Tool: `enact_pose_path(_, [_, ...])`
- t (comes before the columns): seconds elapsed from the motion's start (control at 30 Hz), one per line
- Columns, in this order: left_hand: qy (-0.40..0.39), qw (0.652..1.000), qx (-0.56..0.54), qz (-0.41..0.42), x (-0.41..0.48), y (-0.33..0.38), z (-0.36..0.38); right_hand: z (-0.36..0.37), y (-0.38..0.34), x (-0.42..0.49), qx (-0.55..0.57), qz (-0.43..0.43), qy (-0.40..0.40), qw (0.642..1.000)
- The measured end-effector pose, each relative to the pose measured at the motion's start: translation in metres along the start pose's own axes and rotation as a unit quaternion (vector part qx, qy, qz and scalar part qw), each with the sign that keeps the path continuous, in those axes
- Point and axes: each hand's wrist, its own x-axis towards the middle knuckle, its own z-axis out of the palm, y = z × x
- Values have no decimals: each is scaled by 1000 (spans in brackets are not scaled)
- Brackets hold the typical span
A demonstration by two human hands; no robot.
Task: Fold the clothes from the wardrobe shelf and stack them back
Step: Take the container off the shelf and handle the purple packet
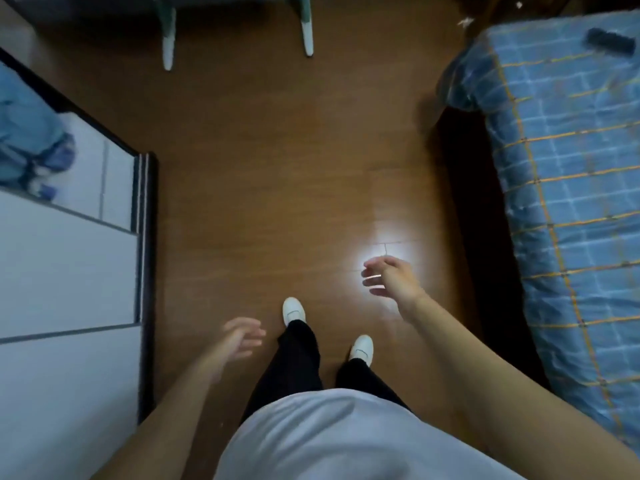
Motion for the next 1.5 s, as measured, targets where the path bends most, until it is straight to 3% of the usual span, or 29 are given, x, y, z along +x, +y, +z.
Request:
enact_pose_path(0.17, [8, 997, -26, -76, 19, -45, -57, 56, -80, 40, -18, -63, -31, 997])
enact_pose_path(0.33, [-6, 993, -56, -105, 59, -11, -106, 94, -107, 74, -126, -55, -36, 990])
enact_pose_path(0.63, [-36, 994, -96, 48, 130, 205, -136, 81, -94, 118, -242, 90, 1, 966])
enact_pose_path(0.9, [-35, 982, -116, 148, 199, 395, -149, 62, -140, 221, -242, 146, 23, 959])
enact_pose_path(1.07, [-14, 993, -53, 106, 240, 461, -170, 78, -247, 307, -220, 138, 0, 966])
enact_pose_path(1.33, [23, 999, -14, -22, 303, 473, -226, 155, -510, 423, -171, -55, -61, 982])
enact_pose_path(1.5, [23, 993, -29, -113, 356, 474, -267, 200, -608, 472, -138, -92, -52, 985])
